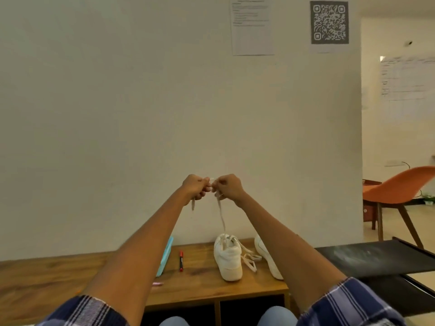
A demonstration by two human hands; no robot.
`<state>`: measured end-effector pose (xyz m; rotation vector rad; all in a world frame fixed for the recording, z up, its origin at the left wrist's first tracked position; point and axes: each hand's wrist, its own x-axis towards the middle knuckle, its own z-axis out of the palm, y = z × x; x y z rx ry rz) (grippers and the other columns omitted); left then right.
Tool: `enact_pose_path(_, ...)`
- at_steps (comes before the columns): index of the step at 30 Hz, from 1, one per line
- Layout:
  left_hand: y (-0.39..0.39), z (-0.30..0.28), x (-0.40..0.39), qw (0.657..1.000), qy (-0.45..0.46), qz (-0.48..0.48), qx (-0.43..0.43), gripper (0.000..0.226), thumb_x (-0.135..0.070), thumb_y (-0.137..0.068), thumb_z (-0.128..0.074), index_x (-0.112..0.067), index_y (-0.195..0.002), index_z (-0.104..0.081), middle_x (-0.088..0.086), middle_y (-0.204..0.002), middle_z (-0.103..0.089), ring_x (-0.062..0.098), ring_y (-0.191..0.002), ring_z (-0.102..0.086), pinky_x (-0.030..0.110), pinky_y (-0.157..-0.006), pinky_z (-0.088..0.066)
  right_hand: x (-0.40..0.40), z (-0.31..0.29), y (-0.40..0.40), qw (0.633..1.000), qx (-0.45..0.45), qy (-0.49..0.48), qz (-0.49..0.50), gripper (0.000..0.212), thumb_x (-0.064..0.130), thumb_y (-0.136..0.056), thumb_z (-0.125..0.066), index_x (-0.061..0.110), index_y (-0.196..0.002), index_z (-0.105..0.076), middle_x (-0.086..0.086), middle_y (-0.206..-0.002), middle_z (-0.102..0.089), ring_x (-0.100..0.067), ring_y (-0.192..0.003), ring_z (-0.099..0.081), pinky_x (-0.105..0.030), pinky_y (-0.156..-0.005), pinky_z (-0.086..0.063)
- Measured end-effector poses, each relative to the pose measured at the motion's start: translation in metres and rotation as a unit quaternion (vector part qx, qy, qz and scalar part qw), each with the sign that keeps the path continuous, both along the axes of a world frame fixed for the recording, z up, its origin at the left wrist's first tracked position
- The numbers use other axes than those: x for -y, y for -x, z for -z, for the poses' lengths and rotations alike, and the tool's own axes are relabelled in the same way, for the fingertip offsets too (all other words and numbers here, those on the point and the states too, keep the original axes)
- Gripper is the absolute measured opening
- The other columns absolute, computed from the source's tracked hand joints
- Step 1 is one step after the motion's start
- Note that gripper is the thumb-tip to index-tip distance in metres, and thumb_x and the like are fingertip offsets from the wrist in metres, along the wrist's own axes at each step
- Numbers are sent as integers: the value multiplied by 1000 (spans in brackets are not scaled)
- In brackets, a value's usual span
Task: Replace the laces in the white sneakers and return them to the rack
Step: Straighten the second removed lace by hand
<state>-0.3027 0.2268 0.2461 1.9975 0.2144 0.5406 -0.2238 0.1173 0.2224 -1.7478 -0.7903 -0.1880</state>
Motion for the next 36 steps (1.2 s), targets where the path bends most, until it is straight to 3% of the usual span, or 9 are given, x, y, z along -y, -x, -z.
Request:
enact_pose_path(3,11,-7,-7,996,64,48,-38,35,-30,-100,-43,-8,-76,-56,0,-64,-47,6,-45,-41,10,-37,-32,15,6,-15,993,-56,-73,76,19,-7,-86,-55,1,-71,-63,-9,-61,-58,-4,-33,-48,-19,-42,-48)
enact_pose_path(7,13,-17,-5,987,145,65,2,38,-37,-98,-44,-13,-70,-51,-4,-59,-40,2,-34,-35,11,-34,-28,25,19,-33,985,-62,33,155,25,-3,-83,-55,6,-64,-68,-12,-75,-69,-13,-52,-57,-36,-65,-56)
enact_pose_path(9,11,-19,2,983,175,51,25,38,-35,-99,-44,-12,-69,-51,-3,-59,-41,4,-37,-36,11,-34,-29,23,16,-23,987,-67,110,98,10,5,-84,-64,-1,-88,-71,-17,-88,-69,-18,-64,-59,-34,-62,-57)
enact_pose_path(13,9,-20,13,974,222,41,35,27,-16,-99,-47,-2,-78,-57,4,-67,-53,9,-54,-47,12,-38,-43,12,-11,11,994,-56,75,-53,40,7,-85,-65,4,-124,-55,-15,-104,-64,-17,-85,-62,-21,-54,-51)
enact_pose_path(16,13,-28,15,968,240,63,43,24,-7,-96,-50,0,-75,-59,8,-73,-59,12,-60,-54,17,-50,-53,10,-25,24,996,-17,13,-82,27,-5,-87,-53,-4,-113,-59,-13,-88,-63,-14,-73,-62,-17,-52,-51)
enact_pose_path(21,29,-43,12,954,258,152,-7,26,-16,-99,-45,1,-82,-56,6,-70,-53,10,-50,-63,19,-57,-57,9,-28,26,997,15,-68,-42,12,7,-92,-56,2,-94,-67,-12,-82,-64,-15,-63,-60,-17,-50,-47)
enact_pose_path(26,29,-44,12,934,319,110,114,22,-10,-97,-49,0,-79,-56,10,-75,-60,17,-63,-63,21,-57,-58,5,-30,39,994,20,36,-103,16,10,-95,-52,6,-84,-63,-5,-74,-64,-14,-64,-61,-16,-52,-48)
enact_pose_path(31,31,-41,-7,955,235,73,166,9,1,-92,-54,8,-91,-60,17,-92,-64,19,-71,-65,20,-65,-57,11,-49,53,982,33,146,-119,18,18,-96,-52,12,-85,-64,1,-72,-61,-6,-64,-58,-16,-58,-41)
enact_pose_path(36,39,-46,-13,976,93,67,186,24,4,-89,-57,18,-108,-57,22,-93,-62,7,-56,-67,14,-60,-56,20,-69,57,996,2,13,-90,26,22,-96,-52,15,-74,-65,2,-65,-55,-8,-58,-53,-20,-58,-35)
